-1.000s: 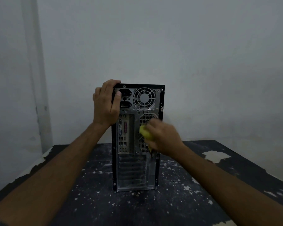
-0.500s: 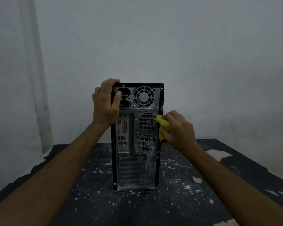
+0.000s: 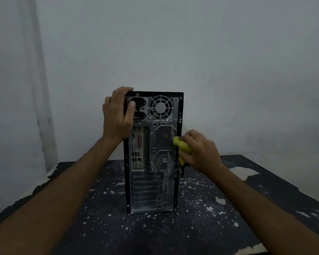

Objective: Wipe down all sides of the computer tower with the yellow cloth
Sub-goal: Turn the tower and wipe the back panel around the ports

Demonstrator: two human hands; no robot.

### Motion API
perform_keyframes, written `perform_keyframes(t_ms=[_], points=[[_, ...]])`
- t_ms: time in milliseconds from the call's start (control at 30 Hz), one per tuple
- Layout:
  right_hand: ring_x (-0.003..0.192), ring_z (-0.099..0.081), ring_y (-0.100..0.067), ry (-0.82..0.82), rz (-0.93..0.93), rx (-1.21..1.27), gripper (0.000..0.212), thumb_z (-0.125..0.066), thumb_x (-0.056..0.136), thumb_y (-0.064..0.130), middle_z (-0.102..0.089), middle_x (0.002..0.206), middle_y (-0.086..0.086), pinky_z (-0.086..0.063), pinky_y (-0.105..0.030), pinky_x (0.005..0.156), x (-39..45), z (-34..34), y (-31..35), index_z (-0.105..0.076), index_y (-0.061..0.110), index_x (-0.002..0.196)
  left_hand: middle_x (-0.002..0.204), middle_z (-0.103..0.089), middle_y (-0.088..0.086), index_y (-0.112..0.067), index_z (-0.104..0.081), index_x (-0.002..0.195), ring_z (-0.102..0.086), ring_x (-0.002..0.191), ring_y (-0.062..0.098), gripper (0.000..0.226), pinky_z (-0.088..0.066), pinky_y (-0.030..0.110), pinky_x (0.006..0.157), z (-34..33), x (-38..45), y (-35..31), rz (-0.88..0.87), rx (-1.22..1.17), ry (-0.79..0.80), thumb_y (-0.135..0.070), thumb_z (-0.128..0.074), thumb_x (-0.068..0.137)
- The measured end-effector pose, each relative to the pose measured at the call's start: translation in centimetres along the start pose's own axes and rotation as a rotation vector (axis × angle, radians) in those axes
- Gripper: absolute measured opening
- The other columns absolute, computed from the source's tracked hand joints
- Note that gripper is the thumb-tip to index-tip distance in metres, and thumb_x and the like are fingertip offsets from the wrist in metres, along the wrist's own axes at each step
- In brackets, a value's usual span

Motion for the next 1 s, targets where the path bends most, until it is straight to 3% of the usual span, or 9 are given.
perform_keyframes(t_ms=[133,300,400,500,633,700,800,933,1000], points=[[0.082,-0.061,-0.024,-0.010,-0.053,0.054,0.035,-0.076,0.085,0.030,-0.057,0.122,-0.011,-0.049,-0.030,0.052,-1.5,-1.1,1.0,-0.063,0.014,0.113,0.136,-0.057,-0.005,-0.021,-0.054,0.139,-0.047,0.113,0.021,0.043,-0.032,0.034,0.087,0.2,0.0,-0.2,0.014,0.004,0.018,-0.027,-0.049,0.097],[0.081,-0.063,-0.026,0.038,-0.131,0.046,0.034,-0.067,0.089,0.035,-0.066,0.104,-0.006,-0.052,-0.038,0.056,-1.3,-1.0,-0.3,-0.060,0.020,0.119,0.142,-0.051,-0.001,-0.017,-0.048,0.144,-0.044,0.121,0.020,0.057,-0.036,0.032,0.098,1.9,-1.8,-1.2,0.053,-0.056,-0.077,-0.016,-0.058,0.089],[0.078,-0.063,-0.026,0.068,-0.100,0.022,0.033,-0.066,0.088,0.036,-0.065,0.098,-0.005,-0.052,-0.037,0.053,-3.0,-2.0,0.7,-0.061,0.020,0.116,0.124,-0.050,0.010,-0.005,-0.050,0.126,-0.044,0.110,0.019,0.047,-0.041,0.039,0.093,2.7,-5.9,-0.5,0.061,-0.061,-0.129,-0.014,-0.065,0.083],[0.075,-0.065,-0.027,0.127,0.005,-0.014,0.032,-0.062,0.085,0.040,-0.065,0.094,-0.004,-0.051,-0.034,0.050,-5.1,-2.9,1.9,-0.062,0.021,0.110,0.106,-0.043,0.005,-0.008,-0.047,0.107,-0.041,0.097,0.019,0.037,-0.041,0.043,0.083,2.0,-10.6,1.6,0.131,0.012,-0.049,-0.023,-0.068,0.081],[0.073,-0.060,-0.022,-0.013,-0.199,0.039,0.024,-0.067,0.087,0.034,-0.065,0.093,-0.002,-0.048,-0.034,0.051,-2.9,-1.8,0.0,-0.066,0.020,0.107,0.103,-0.040,-0.001,-0.015,-0.044,0.104,-0.040,0.094,0.017,0.042,-0.040,0.041,0.080,0.6,-13.8,3.5,0.149,0.091,0.100,-0.032,-0.074,0.081],[0.074,-0.061,-0.023,0.015,-0.148,0.025,0.024,-0.064,0.088,0.036,-0.064,0.093,-0.002,-0.048,-0.034,0.051,-4.6,-2.7,0.7,-0.064,0.020,0.106,0.103,-0.041,-0.001,-0.015,-0.044,0.104,-0.040,0.093,0.018,0.043,-0.040,0.041,0.080,0.4,-14.2,3.8,0.141,0.123,0.138,-0.035,-0.075,0.081],[0.077,-0.064,-0.025,0.120,-0.002,-0.025,0.027,-0.060,0.087,0.040,-0.064,0.095,-0.002,-0.050,-0.034,0.051,-6.4,-3.3,1.4,-0.065,0.020,0.106,0.103,-0.041,-0.001,-0.016,-0.043,0.104,-0.041,0.093,0.018,0.044,-0.039,0.040,0.081,0.4,-14.5,4.2,0.151,0.135,0.149,-0.038,-0.074,0.081],[0.075,-0.060,-0.022,0.005,-0.190,-0.011,0.026,-0.067,0.085,0.036,-0.065,0.095,-0.002,-0.049,-0.033,0.052,-2.8,-1.4,-0.8,-0.067,0.019,0.104,0.103,-0.040,-0.001,-0.017,-0.042,0.105,-0.040,0.093,0.018,0.045,-0.036,0.037,0.080,0.2,-14.4,4.5,0.164,0.132,0.137,-0.041,-0.071,0.081],[0.075,-0.061,-0.022,0.047,-0.138,-0.002,0.027,-0.070,0.083,0.034,-0.065,0.095,-0.003,-0.050,-0.033,0.051,-4.7,-2.4,-0.2,-0.065,0.018,0.104,0.103,-0.040,-0.001,-0.016,-0.043,0.105,-0.040,0.093,0.018,0.045,-0.035,0.036,0.081,0.2,-14.4,4.5,0.170,0.127,0.132,-0.041,-0.070,0.081]])
Point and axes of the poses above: each hand's wrist, its own x-axis towards the middle knuckle, its own z-axis out of the back of the hand, y = z × x, the point moved 7 cm from there along x, towards the middle knuckle
